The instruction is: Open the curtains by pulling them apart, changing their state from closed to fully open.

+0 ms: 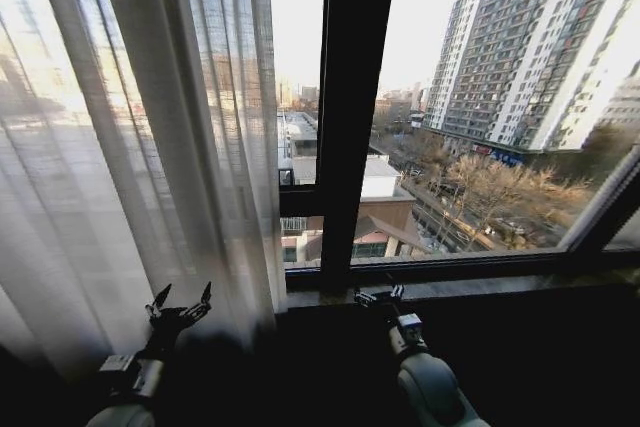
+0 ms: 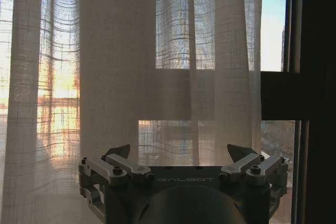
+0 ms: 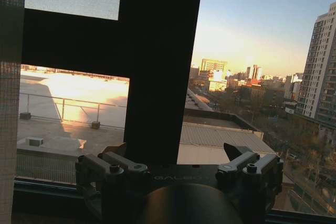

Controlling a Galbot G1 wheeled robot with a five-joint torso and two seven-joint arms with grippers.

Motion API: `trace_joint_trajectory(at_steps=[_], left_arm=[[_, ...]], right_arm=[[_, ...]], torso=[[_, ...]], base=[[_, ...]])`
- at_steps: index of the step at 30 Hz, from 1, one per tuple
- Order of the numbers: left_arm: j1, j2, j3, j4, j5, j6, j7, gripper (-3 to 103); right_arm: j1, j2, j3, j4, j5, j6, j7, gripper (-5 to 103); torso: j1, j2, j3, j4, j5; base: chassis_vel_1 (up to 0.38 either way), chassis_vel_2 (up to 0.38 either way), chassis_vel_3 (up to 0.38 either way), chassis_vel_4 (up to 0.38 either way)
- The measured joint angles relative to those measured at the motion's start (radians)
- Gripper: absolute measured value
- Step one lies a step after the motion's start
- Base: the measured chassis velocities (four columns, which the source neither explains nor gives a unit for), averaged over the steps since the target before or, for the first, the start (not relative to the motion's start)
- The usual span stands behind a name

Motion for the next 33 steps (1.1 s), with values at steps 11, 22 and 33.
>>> trace_joint_trajectory(at_steps=[11,22,33], left_arm=[[-0.256,0.113,0.158,0.201,-0.043,0.056,-0.029,100],[-0.475,0.113,0.314,0.387,-0.042,0.078,-0.057,100],[-0.547,0.109,0.334,0.423,-0.029,0.13,-0.179,89]], right_arm=[[0.001,-0.021,0.031,-0.012,0.003,0.013,0.004,100],[0.019,-0.03,0.067,-0.055,0.012,0.036,0.006,100],[0.032,-0.021,0.064,-0.079,0.013,0.041,0.024,100]], torso=[[0.0,0.0,0.0,0.0,-0.0002],[0.0,0.0,0.0,0.0,-0.0004],[0.0,0.0,0.0,0.0001,-0.0004]], base=[[0.0,0.0,0.0,0.0],[0.0,0.0,0.0,0.0],[0.0,0.0,0.0,0.0]])
